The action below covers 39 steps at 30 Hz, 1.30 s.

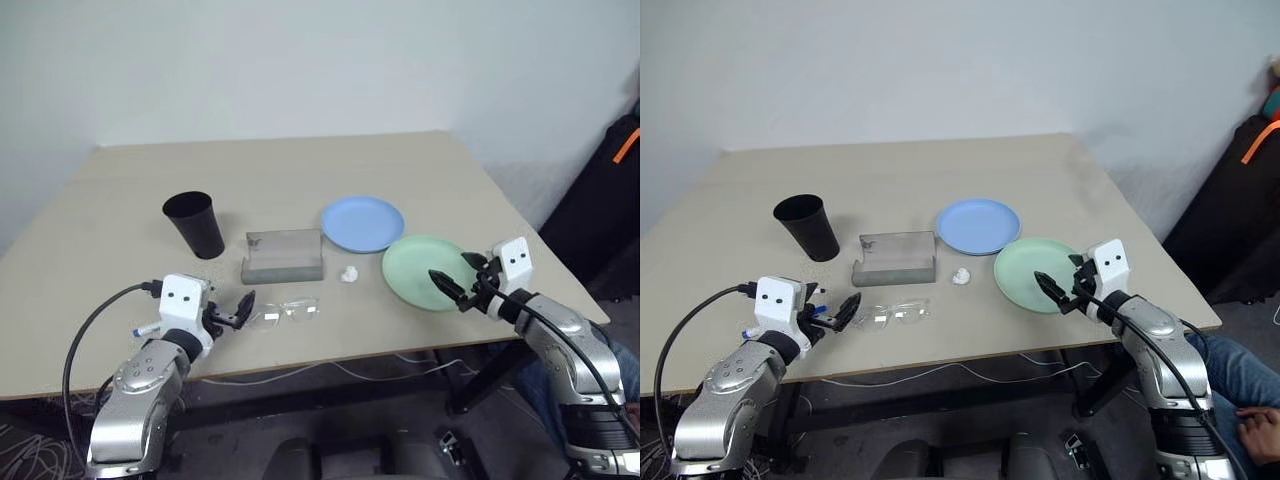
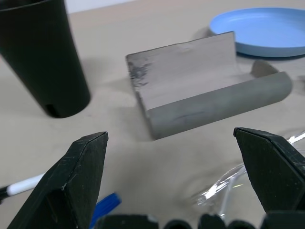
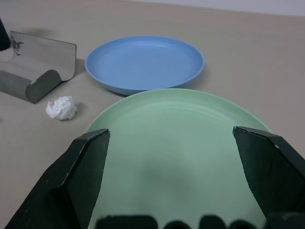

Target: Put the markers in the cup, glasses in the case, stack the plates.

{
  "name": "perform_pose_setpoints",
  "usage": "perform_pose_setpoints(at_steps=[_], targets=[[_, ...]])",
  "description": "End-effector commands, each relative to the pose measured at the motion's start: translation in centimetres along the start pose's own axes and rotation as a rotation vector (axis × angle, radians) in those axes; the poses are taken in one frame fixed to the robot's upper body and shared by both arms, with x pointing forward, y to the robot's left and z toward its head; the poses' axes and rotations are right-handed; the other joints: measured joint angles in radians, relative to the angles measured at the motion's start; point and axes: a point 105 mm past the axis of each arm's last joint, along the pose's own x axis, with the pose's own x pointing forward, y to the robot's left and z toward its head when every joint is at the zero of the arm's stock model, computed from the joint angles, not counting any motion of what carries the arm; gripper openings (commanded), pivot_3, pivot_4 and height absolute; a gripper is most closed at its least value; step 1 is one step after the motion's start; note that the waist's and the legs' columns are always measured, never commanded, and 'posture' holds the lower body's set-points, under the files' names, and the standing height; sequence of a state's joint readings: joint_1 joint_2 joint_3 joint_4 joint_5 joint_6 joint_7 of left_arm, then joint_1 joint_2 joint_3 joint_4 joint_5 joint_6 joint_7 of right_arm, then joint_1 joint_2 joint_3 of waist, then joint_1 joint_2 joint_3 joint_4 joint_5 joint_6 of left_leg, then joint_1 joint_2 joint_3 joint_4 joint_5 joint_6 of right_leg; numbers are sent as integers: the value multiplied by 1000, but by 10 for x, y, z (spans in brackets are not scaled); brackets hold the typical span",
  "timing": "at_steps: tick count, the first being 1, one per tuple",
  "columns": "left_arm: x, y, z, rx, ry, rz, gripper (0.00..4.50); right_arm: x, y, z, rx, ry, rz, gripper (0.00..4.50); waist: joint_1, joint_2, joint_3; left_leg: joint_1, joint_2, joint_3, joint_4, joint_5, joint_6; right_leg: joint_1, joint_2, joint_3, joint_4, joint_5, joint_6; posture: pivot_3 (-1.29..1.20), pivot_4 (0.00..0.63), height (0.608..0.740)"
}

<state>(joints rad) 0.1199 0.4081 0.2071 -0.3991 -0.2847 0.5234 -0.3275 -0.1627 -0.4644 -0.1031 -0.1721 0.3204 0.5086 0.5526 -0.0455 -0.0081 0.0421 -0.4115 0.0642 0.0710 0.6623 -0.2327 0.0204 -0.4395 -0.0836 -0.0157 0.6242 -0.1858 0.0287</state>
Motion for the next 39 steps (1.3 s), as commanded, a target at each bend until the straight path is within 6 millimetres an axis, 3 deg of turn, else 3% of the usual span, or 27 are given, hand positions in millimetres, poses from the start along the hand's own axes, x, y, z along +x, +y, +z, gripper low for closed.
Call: perform_pose_setpoints(at_steps=[1,12,21,24,33,39], targets=[[2,-5,11,20,-43,-12,4500,-6,-3,18,-43,-49,-12,4474,0,0,0,0,0,0,0,0,0,0,0,0,0,0,0,0,0,740],[-4,2,12,41,-55,-37,4500,-2,1,25,-58,-57,38,4474,0,0,0,0,0,0,0,0,0,0,0,0,0,0,0,0,0,740],[-18,2,-2,55,45,-272,4500,-16,27,23,8,-35,243,4474,1,0,0,0,0,0,0,0,0,0,0,0,0,0,0,0,0,740],[-19,10,2,67,47,-291,4500,-17,32,25,-24,-23,268,4474,1,0,0,0,0,0,0,0,0,-2,-1,0,0,0,0,0,0,740],[-12,10,11,43,5,-275,4500,-7,36,25,-134,39,256,4474,1,0,0,0,1,1,0,0,0,-2,-1,-1,0,0,0,0,0,740],[-11,-4,8,20,4,-287,4500,7,51,15,-146,109,260,4474,1,-1,0,0,1,0,0,0,0,-1,0,-1,0,0,0,0,0,740]])
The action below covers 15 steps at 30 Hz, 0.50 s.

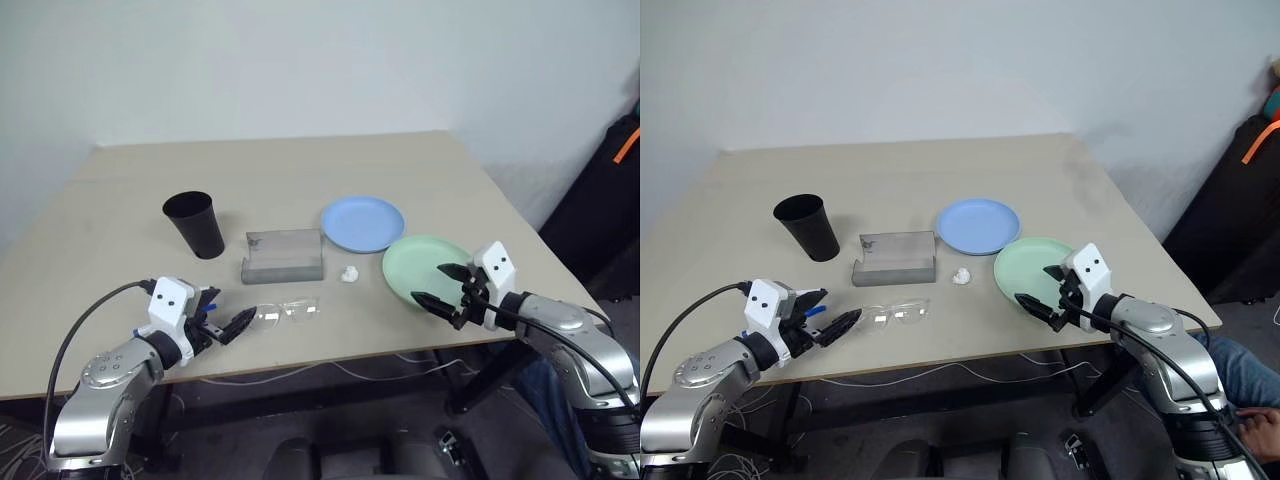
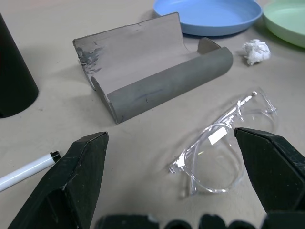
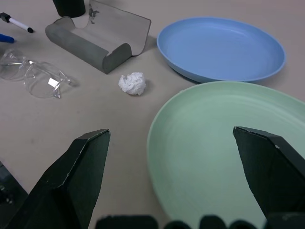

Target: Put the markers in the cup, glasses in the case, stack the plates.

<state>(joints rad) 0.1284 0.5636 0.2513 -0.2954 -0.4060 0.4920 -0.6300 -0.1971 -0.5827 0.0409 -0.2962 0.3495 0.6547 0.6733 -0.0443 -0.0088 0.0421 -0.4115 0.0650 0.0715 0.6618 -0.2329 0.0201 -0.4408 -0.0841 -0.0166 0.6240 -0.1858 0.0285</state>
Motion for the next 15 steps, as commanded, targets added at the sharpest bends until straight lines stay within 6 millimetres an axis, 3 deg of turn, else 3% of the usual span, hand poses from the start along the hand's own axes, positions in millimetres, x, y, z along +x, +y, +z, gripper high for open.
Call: perform_pose_setpoints(at_steps=[1,15], targets=[[2,-10,13,18,-47,-18,4500,11,6,10,-37,-1,-11,4474,0,0,0,0,0,0,0,0,0,0,0,0,0,0,0,0,0,740],[12,-21,23,22,-72,-68,4500,33,13,-14,1,207,-71,4474,0,-1,0,0,0,0,1,0,0,1,0,0,1,0,0,0,0,740]])
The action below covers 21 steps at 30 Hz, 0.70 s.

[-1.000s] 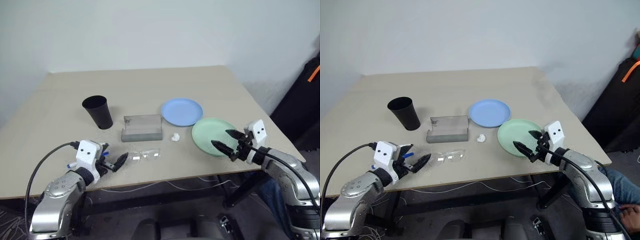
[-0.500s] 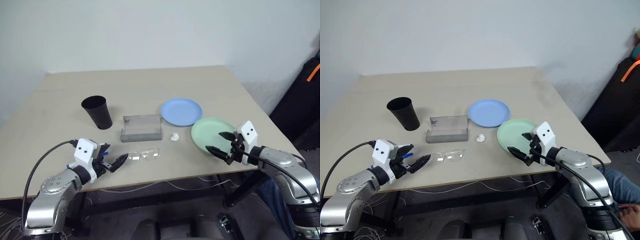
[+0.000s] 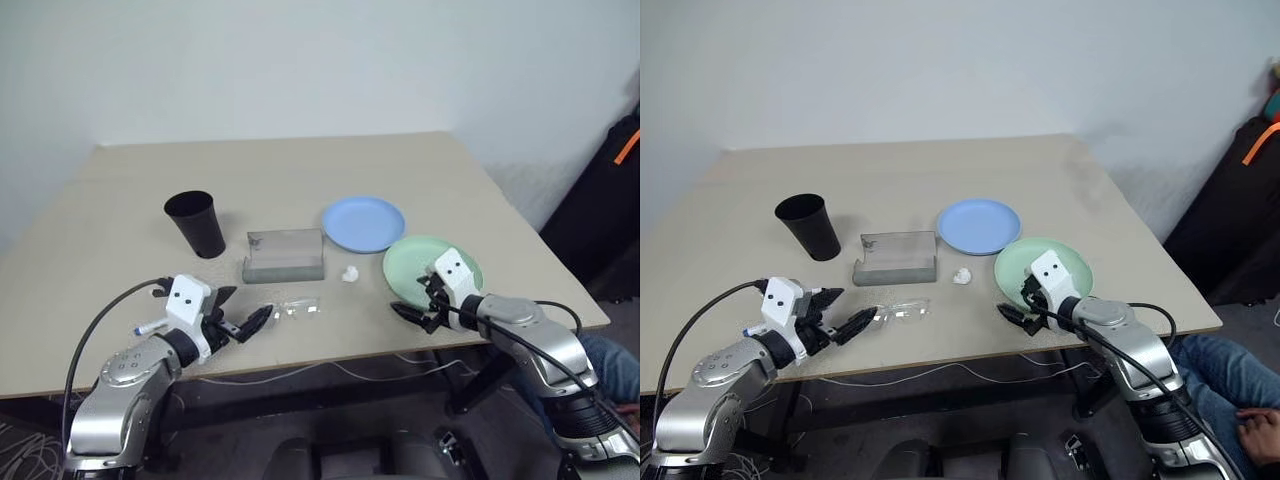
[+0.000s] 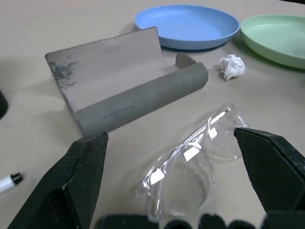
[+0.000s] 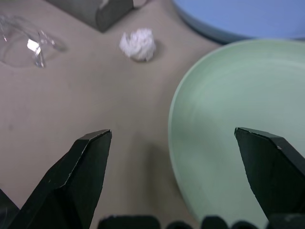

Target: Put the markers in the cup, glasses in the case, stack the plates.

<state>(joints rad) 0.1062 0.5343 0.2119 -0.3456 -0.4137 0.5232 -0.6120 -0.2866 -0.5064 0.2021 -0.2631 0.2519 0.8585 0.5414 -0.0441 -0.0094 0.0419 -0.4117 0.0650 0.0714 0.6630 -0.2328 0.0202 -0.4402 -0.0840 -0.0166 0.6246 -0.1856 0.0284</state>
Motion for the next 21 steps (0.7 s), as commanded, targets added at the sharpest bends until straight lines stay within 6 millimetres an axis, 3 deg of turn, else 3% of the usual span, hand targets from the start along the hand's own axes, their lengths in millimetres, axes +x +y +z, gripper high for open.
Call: perform_pose_setpoints(at_steps=[1,13,16,21], targets=[[3,-5,15,28,-46,-29,4500,0,-1,8,-26,21,-41,4474,0,0,0,0,0,0,0,0,0,0,0,0,0,0,0,0,0,740],[6,-24,16,16,-30,-170,4500,1,-5,11,-14,64,-78,4474,-1,0,0,0,0,0,0,0,0,0,0,0,0,0,0,0,0,740],[6,-24,15,20,-24,-166,4500,2,-4,11,-13,69,-76,3904,0,0,0,0,0,0,0,0,0,0,0,0,0,0,0,0,0,740],[7,-24,15,19,-23,-166,4500,3,-6,11,-13,70,-84,2239,0,0,0,0,0,0,0,0,0,0,0,0,0,0,0,0,0,740]])
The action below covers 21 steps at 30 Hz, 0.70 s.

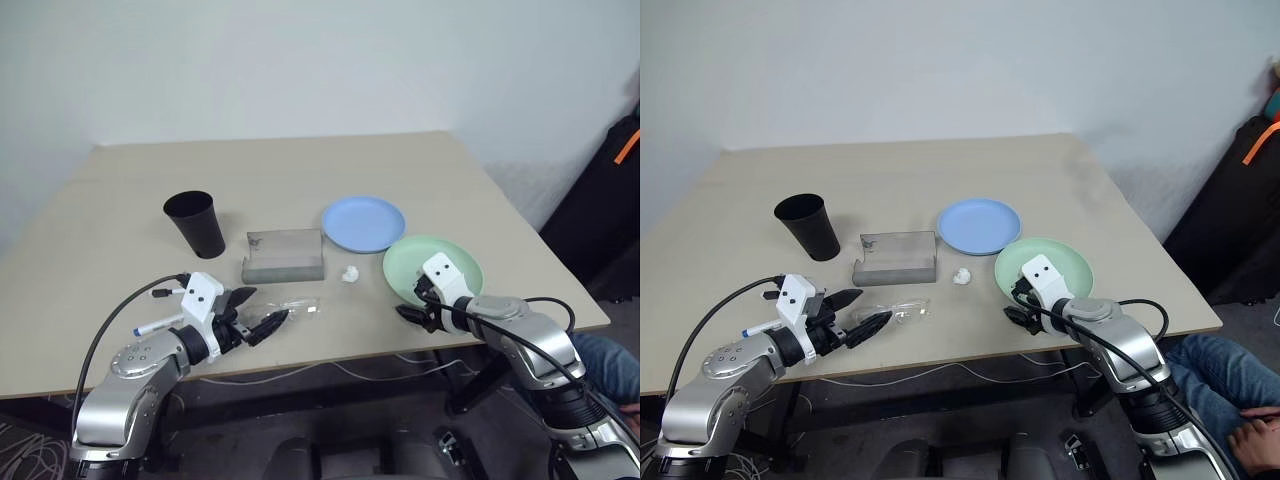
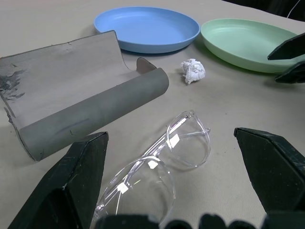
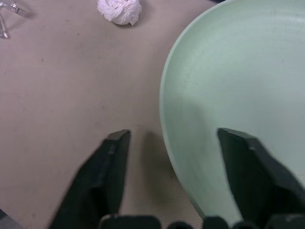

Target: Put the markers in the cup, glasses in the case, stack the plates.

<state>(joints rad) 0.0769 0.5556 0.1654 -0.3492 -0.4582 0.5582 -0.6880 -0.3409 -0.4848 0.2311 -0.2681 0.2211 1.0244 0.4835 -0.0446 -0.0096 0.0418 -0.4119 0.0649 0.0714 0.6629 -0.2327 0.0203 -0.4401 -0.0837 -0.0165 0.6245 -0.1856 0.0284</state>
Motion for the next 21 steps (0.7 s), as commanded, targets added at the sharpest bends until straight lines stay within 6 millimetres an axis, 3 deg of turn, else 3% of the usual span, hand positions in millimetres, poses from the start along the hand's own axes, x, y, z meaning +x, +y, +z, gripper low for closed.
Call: perform_pose_setpoints(at_steps=[1,4,14,18,21], targets=[[0,-6,12,41,-30,-22,4500,-4,-4,17,-43,-46,-34,1855,0,0,0,0,0,0,0,0,0,0,0,0,0,0,0,0,0,740],[0,-5,12,41,-31,-19,4500,-6,-5,18,-72,-33,-48,844,0,0,0,0,0,0,0,0,0,0,0,0,0,0,0,0,0,740],[2,-5,12,41,-36,-11,4500,-5,-2,15,-25,-10,-45,844,0,0,0,0,0,0,0,0,0,0,0,0,0,0,0,0,0,740],[3,-5,12,41,-37,-10,4500,-6,-3,14,-14,-7,-54,26,0,0,0,0,0,0,0,0,0,0,0,0,0,0,0,0,0,740],[3,-6,11,43,-38,-9,4500,-8,-5,15,-18,-5,-74,26,0,-1,-1,0,0,0,0,0,0,0,0,0,0,0,0,0,0,740]])
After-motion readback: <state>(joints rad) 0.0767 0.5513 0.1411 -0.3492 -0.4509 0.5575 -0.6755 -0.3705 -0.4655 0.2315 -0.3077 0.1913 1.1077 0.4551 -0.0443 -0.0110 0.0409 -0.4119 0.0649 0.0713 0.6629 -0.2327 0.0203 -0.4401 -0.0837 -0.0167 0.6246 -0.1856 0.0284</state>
